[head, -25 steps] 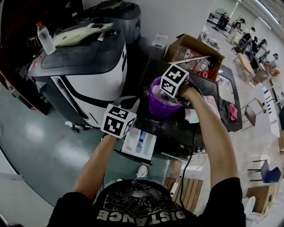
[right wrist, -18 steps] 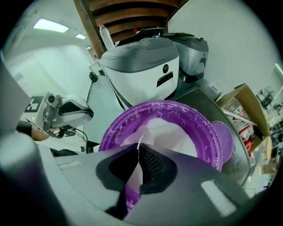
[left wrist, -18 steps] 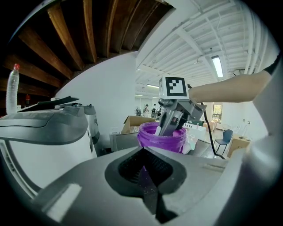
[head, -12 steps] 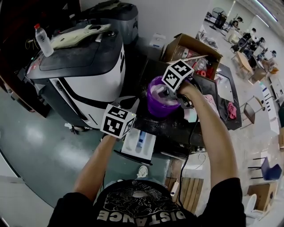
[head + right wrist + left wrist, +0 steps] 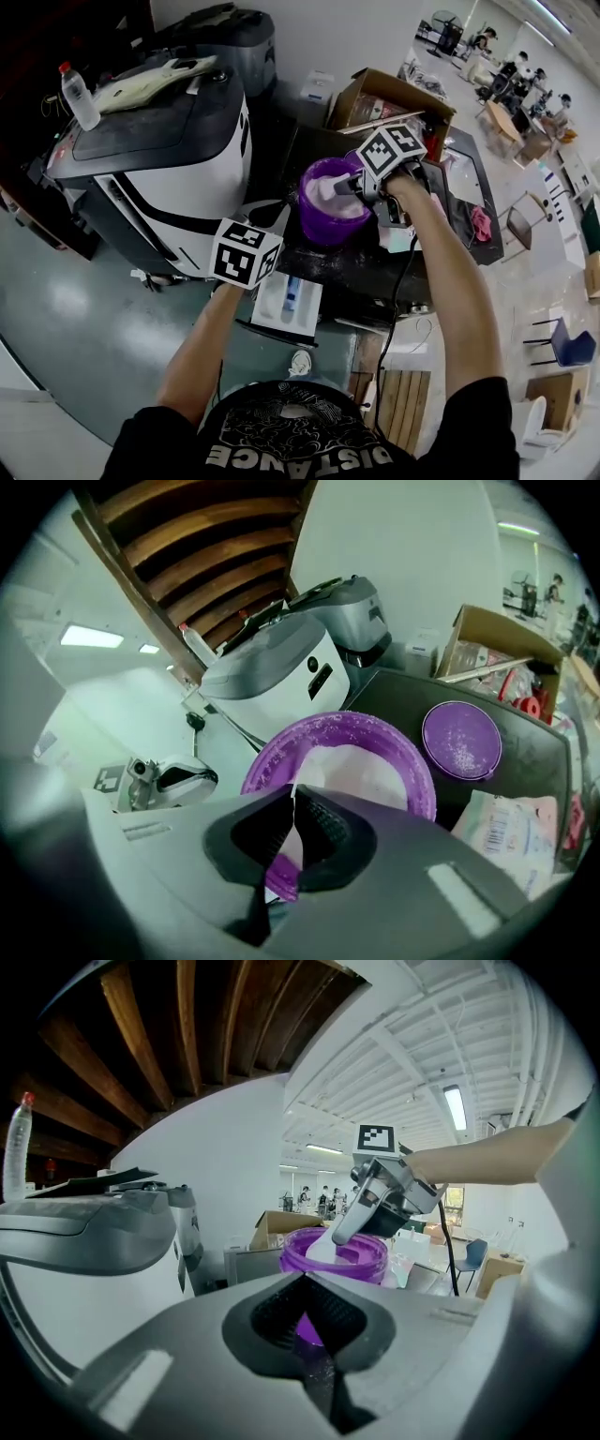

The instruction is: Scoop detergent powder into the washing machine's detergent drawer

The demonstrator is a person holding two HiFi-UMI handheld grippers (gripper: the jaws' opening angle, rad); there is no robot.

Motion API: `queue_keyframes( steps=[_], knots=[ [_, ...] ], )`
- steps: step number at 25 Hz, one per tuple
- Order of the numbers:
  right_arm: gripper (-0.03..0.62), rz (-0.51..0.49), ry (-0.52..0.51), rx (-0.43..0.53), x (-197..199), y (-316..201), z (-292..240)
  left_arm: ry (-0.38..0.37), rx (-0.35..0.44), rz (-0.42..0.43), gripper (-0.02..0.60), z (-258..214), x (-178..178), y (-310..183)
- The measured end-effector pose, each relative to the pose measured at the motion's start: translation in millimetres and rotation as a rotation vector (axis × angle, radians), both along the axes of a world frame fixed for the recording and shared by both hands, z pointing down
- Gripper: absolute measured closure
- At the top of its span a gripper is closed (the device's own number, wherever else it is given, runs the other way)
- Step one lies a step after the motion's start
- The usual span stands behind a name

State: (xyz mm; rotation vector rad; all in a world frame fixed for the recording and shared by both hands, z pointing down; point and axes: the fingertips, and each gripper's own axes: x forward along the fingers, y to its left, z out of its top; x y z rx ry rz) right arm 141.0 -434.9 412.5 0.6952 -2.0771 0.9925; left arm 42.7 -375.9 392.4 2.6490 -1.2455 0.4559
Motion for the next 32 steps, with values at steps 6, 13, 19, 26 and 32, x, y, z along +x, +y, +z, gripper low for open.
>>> queue_keyframes(
  steps=[6, 13, 19, 26, 32],
  knots=[
    [0.559, 0.103, -0.17, -0.001, 5, 3, -16, 0.0, 0.008, 0.025, 0.581, -4, 12, -1],
    [0.559, 0.253, -0.381, -0.011, 13, 3, -27, 0.005, 0.012, 0.034, 0.581, -7, 17, -3],
    [0.559, 0.348, -0.545, -0.01, 17, 5, -36, 0.005, 0.02, 0.036, 0.581, -10, 20, -3],
    [0.559, 0.459, -0.715, -0.009, 21, 9, -45, 0.014, 0.026, 0.036, 0.581, -13, 20, -2],
    [0.559, 0.568, -0.912, -0.01, 27, 13, -54, 0.018, 0.032, 0.03, 0.581, -14, 18, -2]
  ],
)
